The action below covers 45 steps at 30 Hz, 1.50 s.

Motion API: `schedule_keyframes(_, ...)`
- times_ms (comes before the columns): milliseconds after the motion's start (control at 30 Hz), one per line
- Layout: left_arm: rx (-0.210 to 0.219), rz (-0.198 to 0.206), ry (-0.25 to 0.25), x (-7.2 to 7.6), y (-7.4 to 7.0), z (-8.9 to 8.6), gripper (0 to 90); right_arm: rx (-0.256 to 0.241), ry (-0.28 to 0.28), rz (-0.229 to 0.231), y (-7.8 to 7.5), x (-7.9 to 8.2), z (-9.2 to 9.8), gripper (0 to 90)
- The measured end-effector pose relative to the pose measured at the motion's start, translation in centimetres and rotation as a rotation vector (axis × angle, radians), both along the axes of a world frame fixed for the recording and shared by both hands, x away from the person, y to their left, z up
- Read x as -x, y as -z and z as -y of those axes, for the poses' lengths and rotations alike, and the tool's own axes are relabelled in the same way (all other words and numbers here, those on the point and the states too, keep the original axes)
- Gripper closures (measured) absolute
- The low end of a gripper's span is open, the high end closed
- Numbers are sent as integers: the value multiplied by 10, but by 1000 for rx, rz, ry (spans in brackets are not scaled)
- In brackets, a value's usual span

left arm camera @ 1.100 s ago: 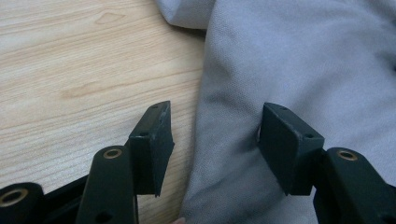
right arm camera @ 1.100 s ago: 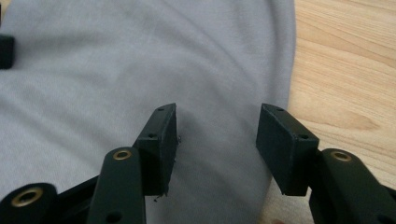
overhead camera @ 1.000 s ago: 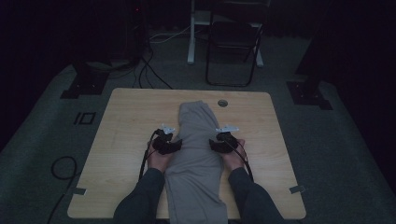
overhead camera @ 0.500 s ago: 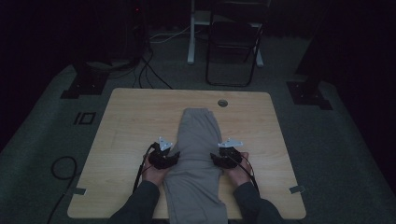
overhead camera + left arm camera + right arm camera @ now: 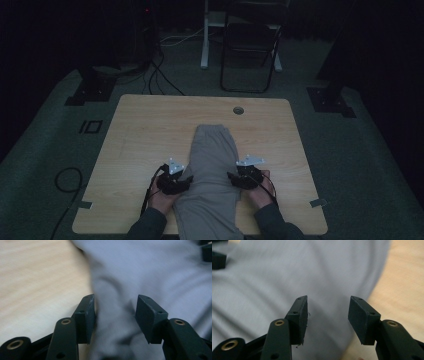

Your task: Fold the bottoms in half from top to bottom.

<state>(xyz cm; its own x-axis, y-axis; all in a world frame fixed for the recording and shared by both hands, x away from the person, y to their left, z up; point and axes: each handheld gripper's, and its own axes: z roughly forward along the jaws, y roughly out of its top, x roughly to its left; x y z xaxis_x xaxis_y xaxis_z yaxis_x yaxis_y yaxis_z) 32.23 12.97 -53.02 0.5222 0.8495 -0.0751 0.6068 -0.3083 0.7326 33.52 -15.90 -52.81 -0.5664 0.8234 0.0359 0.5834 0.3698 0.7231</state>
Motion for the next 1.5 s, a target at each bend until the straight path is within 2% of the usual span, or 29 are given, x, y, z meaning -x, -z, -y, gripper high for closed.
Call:
schedule_keyframes(100,21,26,-33,-21,-11,-2,491,-30,35,28,-11,-16,1,470)
schedule_keyframes(200,36,12,-60,-48,-16,2,473,-36,74,28,-17,-40,-2,470)
schedule_keyframes(267,14,6,-69,-69,-15,10,458,-30,101,19,-16,-59,-5,471)
schedule_keyframes(400,-22,-19,-81,-97,-8,23,439,-22,158,-8,-11,-94,-13,471)
schedule_keyframes(533,-50,-41,-93,-112,0,34,415,-18,196,-36,-7,-118,-19,470)
schedule_keyframes(600,-61,-62,-93,-117,4,36,409,15,204,-53,-3,-125,-22,471)
schedule_keyframes(667,-71,-52,-98,-118,5,39,408,45,204,-82,2,-129,-25,473)
schedule_keyframes(700,-73,-53,-98,-119,5,40,413,56,206,-82,5,-129,-26,471)
schedule_keyframes(733,-82,-50,-94,-119,5,41,436,50,208,-77,6,-129,-27,483)
schedule_keyframes(800,-80,-48,-84,-120,4,42,523,51,195,-71,5,-128,-28,578)
schedule_keyframes(900,-59,-85,-34,-124,2,46,766,44,150,-98,3,-130,-33,814)
schedule_keyframes(967,-55,-112,-20,-129,0,48,831,40,141,-113,2,-133,-34,854)
schedule_keyframes(1033,-76,-122,-14,-133,-3,49,854,47,142,-108,1,-138,-34,865)
schedule_keyframes(1067,-88,-117,-19,-136,-5,48,858,44,149,-106,1,-140,-33,865)
schedule_keyframes(1133,-65,-105,-39,-142,-13,45,861,26,160,-94,-4,-145,-30,867)
schedule_keyframes(1200,-41,-80,-59,-147,-26,41,863,13,170,-64,-15,-149,-27,868)
schedule_keyframes(1300,-13,-27,-80,-153,-53,40,864,-13,180,3,-43,-154,-25,868)
schedule_keyframes(1367,4,22,-87,-157,-75,40,864,-30,187,40,-60,-157,-23,868)
schedule_keyframes(1400,9,34,-88,-158,-83,40,864,-40,190,68,-73,-158,-23,868)
schedule_keyframes(1500,25,74,-89,-161,-106,39,863,-68,187,112,-97,-160,-20,867)
